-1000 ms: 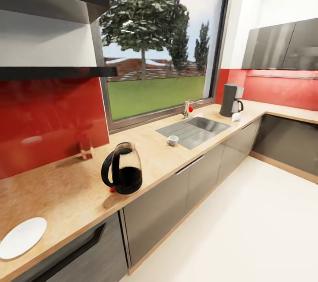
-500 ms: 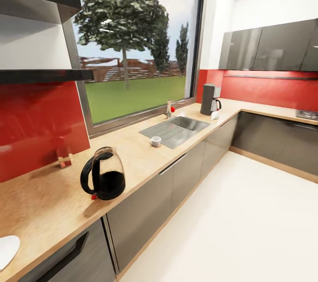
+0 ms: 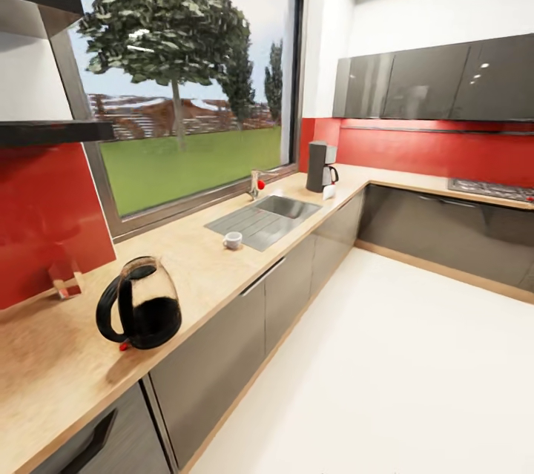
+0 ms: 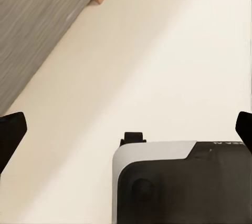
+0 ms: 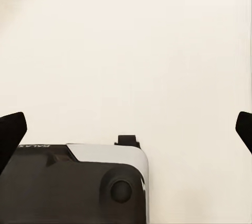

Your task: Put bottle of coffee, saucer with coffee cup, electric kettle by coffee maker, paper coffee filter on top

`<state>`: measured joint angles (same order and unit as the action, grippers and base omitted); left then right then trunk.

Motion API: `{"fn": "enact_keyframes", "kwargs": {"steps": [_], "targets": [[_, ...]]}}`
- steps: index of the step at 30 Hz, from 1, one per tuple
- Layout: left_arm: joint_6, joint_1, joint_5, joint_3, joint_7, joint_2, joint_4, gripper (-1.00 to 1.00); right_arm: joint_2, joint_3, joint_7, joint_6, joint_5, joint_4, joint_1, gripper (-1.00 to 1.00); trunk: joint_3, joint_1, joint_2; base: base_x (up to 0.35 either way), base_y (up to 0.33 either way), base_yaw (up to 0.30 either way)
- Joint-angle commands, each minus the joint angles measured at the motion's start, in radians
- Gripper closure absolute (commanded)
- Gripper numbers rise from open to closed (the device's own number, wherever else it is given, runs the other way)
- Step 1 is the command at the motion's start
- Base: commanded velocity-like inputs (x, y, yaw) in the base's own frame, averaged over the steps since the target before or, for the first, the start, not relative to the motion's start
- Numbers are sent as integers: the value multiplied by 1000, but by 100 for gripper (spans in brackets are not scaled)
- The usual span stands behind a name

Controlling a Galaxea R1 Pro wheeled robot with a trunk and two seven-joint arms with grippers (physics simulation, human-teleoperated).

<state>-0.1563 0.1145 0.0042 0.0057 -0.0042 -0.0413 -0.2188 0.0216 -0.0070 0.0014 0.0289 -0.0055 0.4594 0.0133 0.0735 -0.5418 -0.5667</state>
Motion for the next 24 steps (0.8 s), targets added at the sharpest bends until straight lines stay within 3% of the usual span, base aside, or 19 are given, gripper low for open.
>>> {"fn": "enact_keyframes", "kwargs": {"steps": [1,24], "targets": [[-3,1,0,0,0,0,0,-100,0,-1,0,3,-1,-1,1,-100,-1,4,6,0,0,-266],[-3,1,0,0,6,0,1,-100,0,-1,-3,3,1,-1,1,-100,-73,92,167,0,0,-266]]}}
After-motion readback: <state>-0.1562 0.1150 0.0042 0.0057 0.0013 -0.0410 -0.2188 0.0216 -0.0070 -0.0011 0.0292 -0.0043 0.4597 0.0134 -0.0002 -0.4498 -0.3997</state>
